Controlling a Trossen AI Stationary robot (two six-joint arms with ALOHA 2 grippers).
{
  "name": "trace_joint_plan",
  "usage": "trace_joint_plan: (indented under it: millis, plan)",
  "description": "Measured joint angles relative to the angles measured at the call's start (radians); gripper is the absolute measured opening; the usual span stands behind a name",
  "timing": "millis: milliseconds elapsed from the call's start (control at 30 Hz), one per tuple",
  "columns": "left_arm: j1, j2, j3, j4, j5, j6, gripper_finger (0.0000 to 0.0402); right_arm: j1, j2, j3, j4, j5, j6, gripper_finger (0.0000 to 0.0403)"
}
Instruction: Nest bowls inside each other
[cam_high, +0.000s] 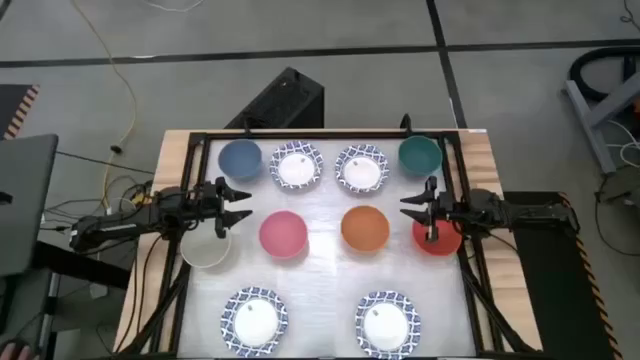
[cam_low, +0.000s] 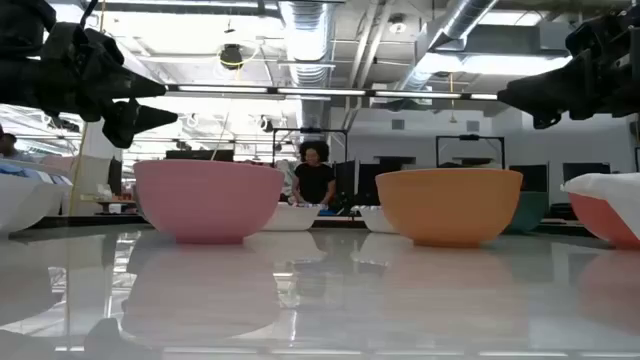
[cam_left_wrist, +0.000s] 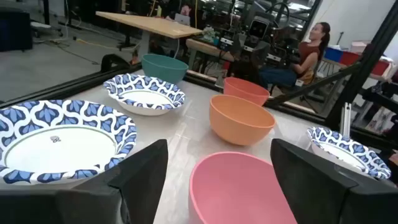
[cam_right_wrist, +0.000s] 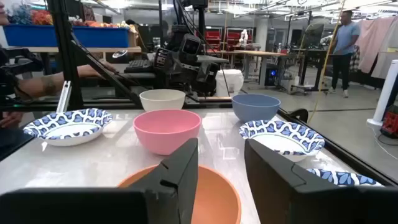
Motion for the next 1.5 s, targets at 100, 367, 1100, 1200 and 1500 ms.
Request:
trace_joint_plan:
  millis: [100,367,1100,1200,1500]
  plan:
    - [0.000,0.000,0.000,0.000,0.000,0.000,0.0274,0.000,0.000,0.000,0.000,0.000,0.000,0.0152]
    - [0.000,0.000,0.000,0.000,0.000,0.000,0.0274,0.000,0.000,0.000,0.000,0.000,0.000,0.0152]
    - [0.000,0.000,0.000,0.000,0.000,0.000,0.0274,0.000,0.000,0.000,0.000,0.000,0.000,0.0152]
    - [0.000,0.000,0.000,0.000,0.000,0.000,0.0274,0.000,0.000,0.000,0.000,0.000,0.000,0.0152]
    - [0.000,0.000,0.000,0.031,-0.042,0.042,0.0274,0.000,0.000,0.000,0.000,0.000,0.000,0.0152]
